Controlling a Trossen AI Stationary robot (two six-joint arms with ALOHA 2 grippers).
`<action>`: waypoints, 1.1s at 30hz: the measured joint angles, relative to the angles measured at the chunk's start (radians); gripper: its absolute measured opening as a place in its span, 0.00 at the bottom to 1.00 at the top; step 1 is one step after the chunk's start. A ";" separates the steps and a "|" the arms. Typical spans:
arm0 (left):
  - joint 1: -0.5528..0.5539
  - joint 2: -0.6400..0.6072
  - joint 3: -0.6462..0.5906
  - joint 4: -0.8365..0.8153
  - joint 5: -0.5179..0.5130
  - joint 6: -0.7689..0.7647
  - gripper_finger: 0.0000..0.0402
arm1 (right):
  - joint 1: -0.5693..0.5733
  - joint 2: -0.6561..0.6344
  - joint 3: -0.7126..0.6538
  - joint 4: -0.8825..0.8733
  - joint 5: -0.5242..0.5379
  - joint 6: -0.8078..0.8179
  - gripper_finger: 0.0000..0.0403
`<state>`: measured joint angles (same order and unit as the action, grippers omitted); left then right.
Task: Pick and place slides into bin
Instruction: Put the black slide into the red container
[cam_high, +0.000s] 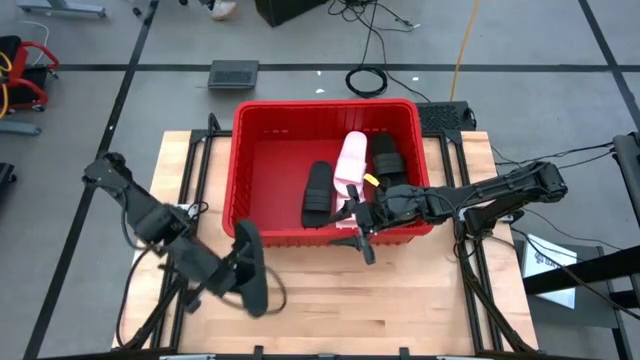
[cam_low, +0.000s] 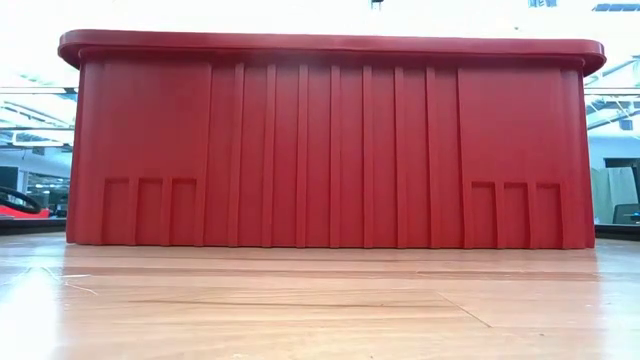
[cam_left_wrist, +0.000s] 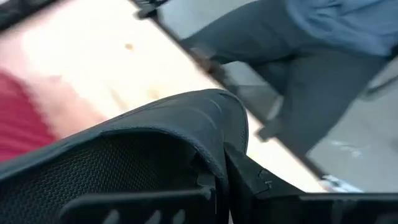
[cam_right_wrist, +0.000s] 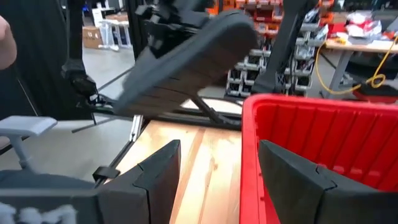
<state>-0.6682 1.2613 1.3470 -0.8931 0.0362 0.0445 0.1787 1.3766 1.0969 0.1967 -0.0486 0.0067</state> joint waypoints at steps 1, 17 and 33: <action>0.026 0.000 0.019 -0.027 -0.005 0.023 0.03 | 0.000 0.000 0.000 0.009 0.000 -0.003 0.52; 0.605 0.000 0.119 -0.164 0.217 0.392 0.01 | -0.010 -0.168 0.000 -0.087 0.439 -0.179 0.52; 1.238 0.069 0.140 -0.113 0.500 0.684 0.01 | -0.272 -0.291 0.000 -0.373 0.493 -0.136 0.52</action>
<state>0.5696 1.3304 1.4867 -1.0066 0.5366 0.7282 -0.0938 1.0853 1.0966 -0.1767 0.4440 -0.1297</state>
